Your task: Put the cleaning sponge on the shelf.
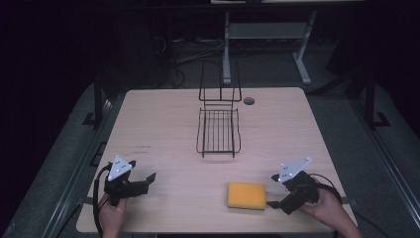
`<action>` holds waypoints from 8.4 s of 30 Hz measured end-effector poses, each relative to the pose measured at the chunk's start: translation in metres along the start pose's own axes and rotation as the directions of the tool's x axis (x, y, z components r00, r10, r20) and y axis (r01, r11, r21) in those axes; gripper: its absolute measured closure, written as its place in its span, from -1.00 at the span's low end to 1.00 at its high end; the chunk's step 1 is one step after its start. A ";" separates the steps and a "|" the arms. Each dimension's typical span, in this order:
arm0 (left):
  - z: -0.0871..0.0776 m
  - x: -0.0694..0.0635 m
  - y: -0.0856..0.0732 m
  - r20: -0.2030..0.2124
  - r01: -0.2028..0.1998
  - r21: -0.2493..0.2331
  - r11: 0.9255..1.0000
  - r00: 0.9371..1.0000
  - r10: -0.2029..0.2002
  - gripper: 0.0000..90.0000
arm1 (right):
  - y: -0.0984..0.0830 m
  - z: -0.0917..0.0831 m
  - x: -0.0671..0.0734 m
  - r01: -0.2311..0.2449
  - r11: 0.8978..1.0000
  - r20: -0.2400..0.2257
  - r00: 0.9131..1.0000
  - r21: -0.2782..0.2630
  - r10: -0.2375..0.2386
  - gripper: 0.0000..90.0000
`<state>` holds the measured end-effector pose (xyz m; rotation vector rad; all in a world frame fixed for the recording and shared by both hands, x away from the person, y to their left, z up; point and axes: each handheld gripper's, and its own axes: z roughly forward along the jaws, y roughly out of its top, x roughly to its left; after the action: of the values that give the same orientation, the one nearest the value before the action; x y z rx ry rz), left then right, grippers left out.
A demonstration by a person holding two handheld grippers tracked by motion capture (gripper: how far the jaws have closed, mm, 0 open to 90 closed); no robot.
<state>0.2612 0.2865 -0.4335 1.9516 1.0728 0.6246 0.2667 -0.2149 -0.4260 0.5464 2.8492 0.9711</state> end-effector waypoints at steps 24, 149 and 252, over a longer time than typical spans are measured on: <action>-0.001 0.000 0.000 -0.001 0.000 0.000 1.000 1.000 0.000 -0.69 | 0.023 0.006 -0.003 0.059 0.998 -0.029 0.998 0.012 -0.059 -0.70; -0.005 0.006 -0.001 -0.001 0.030 -0.016 0.999 1.000 -0.030 -0.69 | 0.113 0.075 -0.020 0.243 0.949 -0.138 0.966 0.202 -0.218 -0.52; -0.004 0.012 -0.002 0.001 0.047 -0.025 0.999 0.999 -0.047 -0.69 | 0.203 0.113 -0.133 0.166 0.961 -0.107 0.984 0.221 -0.145 -0.53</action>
<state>0.2632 0.2989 -0.4324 1.8992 1.1022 0.6090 0.4746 -0.0486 -0.3984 0.2938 3.0504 0.6619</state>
